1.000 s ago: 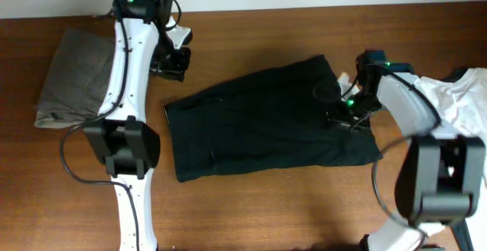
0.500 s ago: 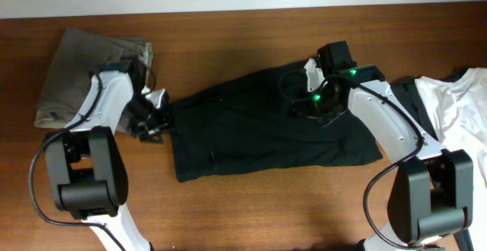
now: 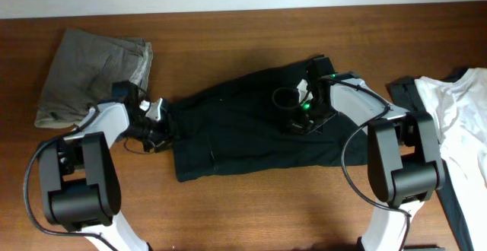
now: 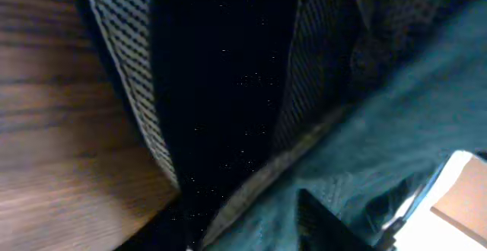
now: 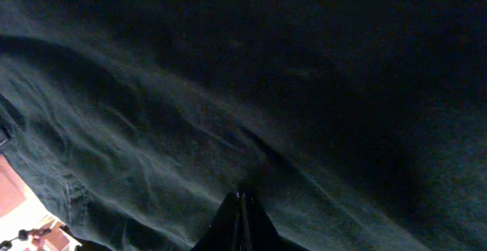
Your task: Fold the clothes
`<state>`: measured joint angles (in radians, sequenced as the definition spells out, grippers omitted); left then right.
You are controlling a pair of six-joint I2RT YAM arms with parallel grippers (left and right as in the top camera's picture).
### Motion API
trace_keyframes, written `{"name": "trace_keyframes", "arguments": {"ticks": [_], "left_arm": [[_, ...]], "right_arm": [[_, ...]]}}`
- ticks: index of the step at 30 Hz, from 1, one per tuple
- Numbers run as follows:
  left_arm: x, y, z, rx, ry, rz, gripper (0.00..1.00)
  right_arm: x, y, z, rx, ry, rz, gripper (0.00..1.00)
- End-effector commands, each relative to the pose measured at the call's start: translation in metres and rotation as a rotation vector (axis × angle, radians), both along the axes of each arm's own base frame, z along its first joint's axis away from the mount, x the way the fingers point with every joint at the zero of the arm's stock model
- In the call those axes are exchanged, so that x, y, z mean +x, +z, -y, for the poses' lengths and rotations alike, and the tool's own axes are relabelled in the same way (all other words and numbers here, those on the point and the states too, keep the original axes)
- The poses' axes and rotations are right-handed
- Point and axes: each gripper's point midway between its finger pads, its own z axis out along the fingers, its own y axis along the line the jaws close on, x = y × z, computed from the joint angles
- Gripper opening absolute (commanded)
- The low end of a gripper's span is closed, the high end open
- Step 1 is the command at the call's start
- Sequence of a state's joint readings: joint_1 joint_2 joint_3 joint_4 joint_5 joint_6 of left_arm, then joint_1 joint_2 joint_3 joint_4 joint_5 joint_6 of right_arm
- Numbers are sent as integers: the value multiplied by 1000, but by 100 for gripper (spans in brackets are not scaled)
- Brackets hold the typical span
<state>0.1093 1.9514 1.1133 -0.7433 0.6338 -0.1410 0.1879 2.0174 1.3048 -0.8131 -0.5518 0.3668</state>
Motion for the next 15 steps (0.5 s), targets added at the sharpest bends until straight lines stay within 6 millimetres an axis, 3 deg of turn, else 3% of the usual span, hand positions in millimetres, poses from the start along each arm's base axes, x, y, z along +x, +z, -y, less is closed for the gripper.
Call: {"name": "trace_keyframes", "arguments": {"ticks": [1,2,5,9,12,15], "left_arm": [[-22,-36,-7,82,-11,-75,26],[-21,-37,-9,94,-12,-70,16],[-17,-38,-10,101,-10,-52,1],[-23,-28,-13,98,-25,-71,0],[-21,9,-40,169,-37,-86,0],[-25,63,-87,370,-31,-174,0]], "right_arm": [[-2,-1,-3,14,-5,-14,4],[-2,-1,-3,14,-5,-14,4],[-2,-1,-3,14,-5,-14,4],[-7,-1,-2,11,-5,-36,4],[-9,15,-1,15,15,-11,4],[4,64,-3,37,41,147,4]]}}
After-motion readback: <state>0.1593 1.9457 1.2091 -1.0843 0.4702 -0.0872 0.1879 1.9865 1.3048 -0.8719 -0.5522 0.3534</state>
